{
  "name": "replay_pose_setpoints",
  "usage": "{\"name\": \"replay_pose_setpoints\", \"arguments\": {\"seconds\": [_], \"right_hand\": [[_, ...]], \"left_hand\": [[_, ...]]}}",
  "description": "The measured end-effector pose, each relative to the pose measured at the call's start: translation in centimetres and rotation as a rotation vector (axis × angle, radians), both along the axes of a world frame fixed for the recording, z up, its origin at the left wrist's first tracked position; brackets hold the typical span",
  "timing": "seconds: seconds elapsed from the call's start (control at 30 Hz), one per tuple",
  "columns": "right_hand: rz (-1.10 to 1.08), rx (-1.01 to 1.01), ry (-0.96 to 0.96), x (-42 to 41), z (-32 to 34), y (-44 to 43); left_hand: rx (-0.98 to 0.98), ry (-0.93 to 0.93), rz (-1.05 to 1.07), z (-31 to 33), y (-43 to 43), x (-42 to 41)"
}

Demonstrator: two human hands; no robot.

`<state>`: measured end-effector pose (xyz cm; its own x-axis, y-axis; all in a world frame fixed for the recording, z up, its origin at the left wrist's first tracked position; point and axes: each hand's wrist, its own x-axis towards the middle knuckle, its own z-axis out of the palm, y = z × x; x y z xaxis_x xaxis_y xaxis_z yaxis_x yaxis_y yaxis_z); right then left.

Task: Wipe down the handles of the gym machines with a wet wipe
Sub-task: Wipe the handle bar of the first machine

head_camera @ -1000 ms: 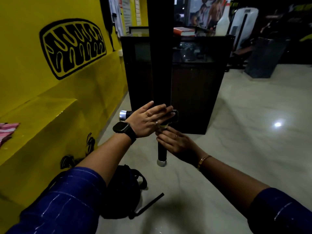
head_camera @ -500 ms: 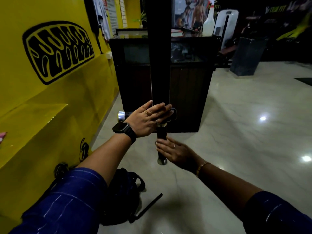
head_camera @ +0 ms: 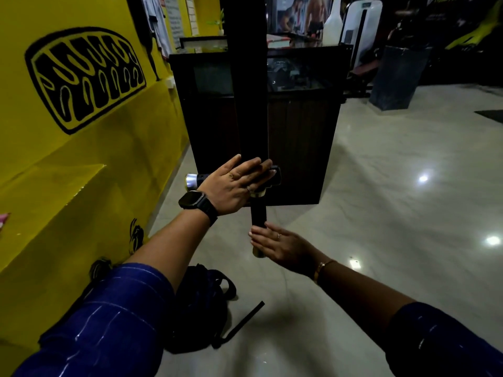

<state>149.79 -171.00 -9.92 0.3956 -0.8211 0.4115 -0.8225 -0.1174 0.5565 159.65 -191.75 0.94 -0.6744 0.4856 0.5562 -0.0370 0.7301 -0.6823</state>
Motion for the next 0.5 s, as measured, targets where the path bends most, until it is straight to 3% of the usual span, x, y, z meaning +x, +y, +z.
{"name": "replay_pose_setpoints", "arguments": {"seconds": [0.23,0.5], "right_hand": [[-0.043,-0.174,-0.07,-0.1,3.8,-1.4],[0.018,0.034,0.031,0.5,-0.9,0.7]], "left_hand": [[0.041,0.079,0.015,-1.0,0.4,-0.2],[0.065,0.1,0.04,-1.5,0.8,-0.4]]}}
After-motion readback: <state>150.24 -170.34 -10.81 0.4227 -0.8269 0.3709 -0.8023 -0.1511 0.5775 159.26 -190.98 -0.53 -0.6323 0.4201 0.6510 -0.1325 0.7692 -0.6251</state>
